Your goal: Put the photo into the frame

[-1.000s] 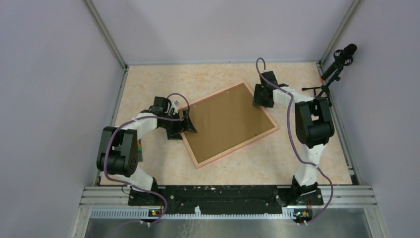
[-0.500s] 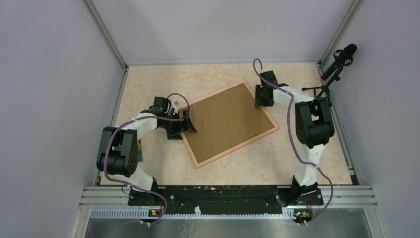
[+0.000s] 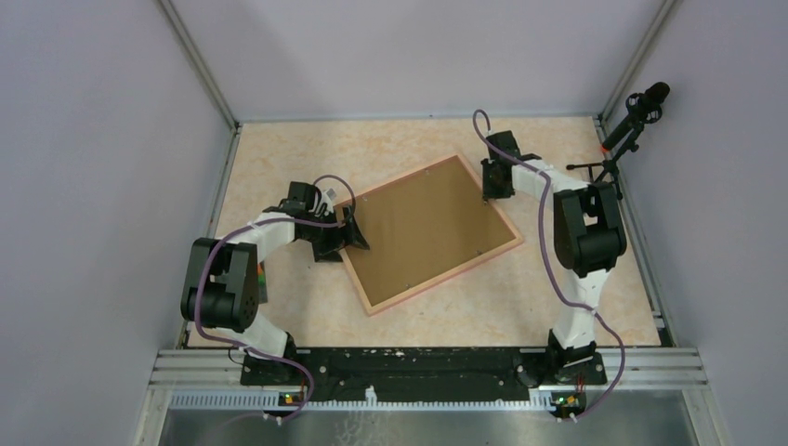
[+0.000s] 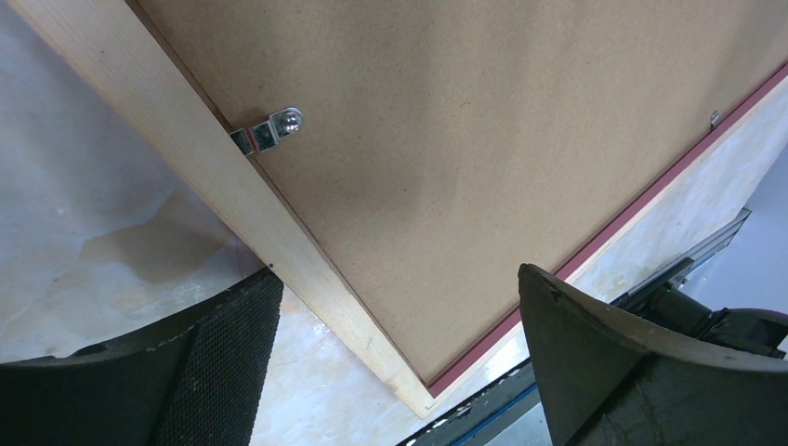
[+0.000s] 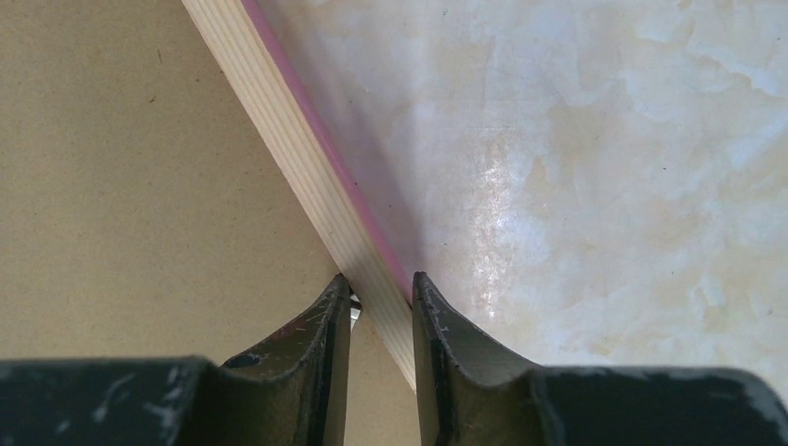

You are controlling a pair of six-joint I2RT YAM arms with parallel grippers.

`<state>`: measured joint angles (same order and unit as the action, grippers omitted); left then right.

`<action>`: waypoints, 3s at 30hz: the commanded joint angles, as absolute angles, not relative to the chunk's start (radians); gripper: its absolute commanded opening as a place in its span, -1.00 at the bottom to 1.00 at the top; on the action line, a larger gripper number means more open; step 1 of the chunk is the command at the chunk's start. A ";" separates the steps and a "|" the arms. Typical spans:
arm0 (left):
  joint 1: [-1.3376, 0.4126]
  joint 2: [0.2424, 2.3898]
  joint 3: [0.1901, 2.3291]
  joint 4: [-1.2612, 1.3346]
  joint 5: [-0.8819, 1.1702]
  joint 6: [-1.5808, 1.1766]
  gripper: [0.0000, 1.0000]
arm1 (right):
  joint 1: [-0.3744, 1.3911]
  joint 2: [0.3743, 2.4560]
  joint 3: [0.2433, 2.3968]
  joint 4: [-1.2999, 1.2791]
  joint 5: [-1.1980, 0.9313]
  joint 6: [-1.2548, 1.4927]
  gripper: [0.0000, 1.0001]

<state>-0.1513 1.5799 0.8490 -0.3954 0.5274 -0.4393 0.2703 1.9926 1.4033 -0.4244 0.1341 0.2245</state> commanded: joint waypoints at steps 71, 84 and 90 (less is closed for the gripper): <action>-0.656 1.378 1.038 -0.375 0.371 -0.296 0.97 | 0.375 1.350 0.798 -0.493 0.009 1.021 0.45; -0.962 1.392 1.079 -0.503 -0.007 -0.212 0.97 | 0.472 1.458 0.721 -0.449 0.115 1.302 -0.30; -1.139 1.495 1.126 -0.549 -0.268 -0.171 0.97 | 0.472 1.400 0.810 -0.541 0.112 1.282 -1.00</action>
